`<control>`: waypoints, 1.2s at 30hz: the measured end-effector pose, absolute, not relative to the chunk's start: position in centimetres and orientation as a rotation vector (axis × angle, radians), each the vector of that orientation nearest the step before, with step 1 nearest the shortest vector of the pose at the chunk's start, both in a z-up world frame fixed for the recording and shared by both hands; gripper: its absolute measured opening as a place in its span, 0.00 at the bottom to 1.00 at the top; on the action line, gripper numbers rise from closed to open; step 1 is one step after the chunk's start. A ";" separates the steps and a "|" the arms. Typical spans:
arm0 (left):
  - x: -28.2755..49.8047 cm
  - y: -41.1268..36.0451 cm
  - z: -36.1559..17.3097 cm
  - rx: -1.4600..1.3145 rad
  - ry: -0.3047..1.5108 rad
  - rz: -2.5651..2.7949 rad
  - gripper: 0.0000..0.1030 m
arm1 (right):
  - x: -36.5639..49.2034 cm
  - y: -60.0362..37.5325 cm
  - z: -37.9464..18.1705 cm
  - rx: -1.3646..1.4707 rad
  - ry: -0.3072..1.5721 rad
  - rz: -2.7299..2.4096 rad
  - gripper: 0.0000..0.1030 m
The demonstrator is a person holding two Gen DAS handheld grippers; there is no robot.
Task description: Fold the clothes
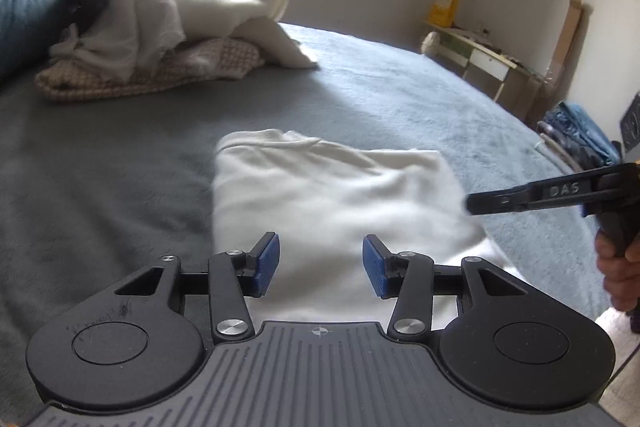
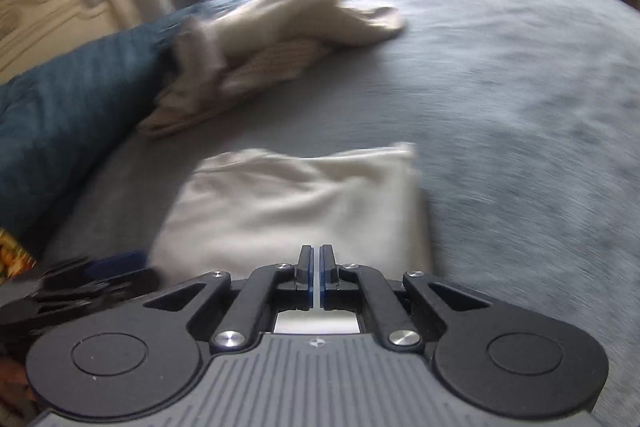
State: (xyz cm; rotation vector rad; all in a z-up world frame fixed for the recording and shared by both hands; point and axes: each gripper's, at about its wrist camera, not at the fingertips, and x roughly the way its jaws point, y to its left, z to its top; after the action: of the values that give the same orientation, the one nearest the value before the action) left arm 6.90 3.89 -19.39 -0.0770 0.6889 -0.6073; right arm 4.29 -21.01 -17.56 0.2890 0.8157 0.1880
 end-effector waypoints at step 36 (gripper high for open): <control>17.4 2.5 -21.1 -0.038 0.627 -0.518 0.45 | 11.2 -23.0 -20.0 0.358 0.689 0.118 0.01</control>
State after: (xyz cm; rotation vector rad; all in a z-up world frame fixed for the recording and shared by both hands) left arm 17.40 2.50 -21.10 -0.0380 0.6272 -0.5183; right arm 11.24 -23.02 -19.99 0.3577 0.6895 0.1176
